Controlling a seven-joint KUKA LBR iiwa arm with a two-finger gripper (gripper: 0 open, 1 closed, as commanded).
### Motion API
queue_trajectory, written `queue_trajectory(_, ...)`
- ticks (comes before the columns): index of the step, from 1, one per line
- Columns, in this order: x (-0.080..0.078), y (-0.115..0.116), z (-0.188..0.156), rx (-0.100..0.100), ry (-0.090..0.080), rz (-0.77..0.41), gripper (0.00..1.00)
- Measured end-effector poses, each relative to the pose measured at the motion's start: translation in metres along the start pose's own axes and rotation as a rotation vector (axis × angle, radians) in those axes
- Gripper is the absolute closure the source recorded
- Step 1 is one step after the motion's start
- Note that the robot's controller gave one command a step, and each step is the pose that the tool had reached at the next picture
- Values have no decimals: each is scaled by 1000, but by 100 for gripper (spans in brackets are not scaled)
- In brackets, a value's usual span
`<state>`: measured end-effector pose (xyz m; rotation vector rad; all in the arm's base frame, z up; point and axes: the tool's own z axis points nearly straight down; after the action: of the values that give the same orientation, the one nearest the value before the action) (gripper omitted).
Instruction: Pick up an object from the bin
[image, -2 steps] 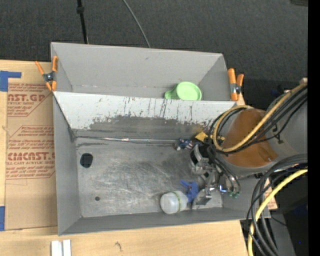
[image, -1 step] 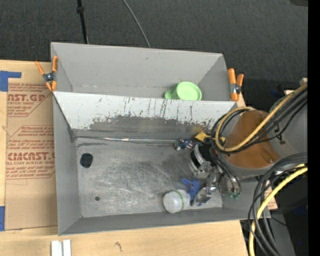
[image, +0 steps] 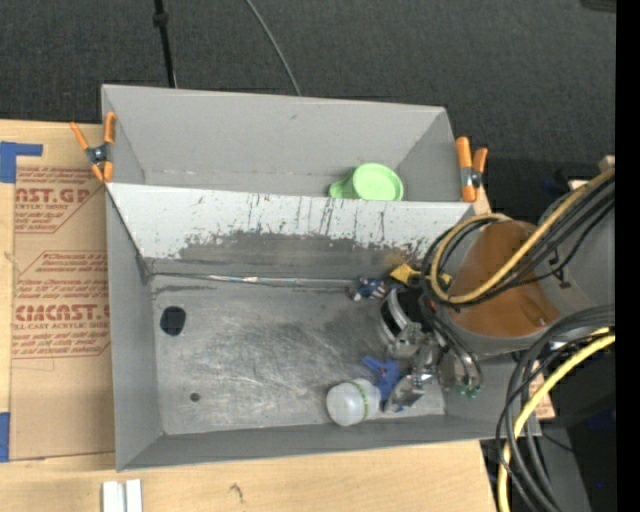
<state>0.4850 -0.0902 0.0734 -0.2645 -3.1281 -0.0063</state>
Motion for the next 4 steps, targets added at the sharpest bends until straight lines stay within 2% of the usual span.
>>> queue_trajectory(4,1,0,-22,2,-2,0,100)
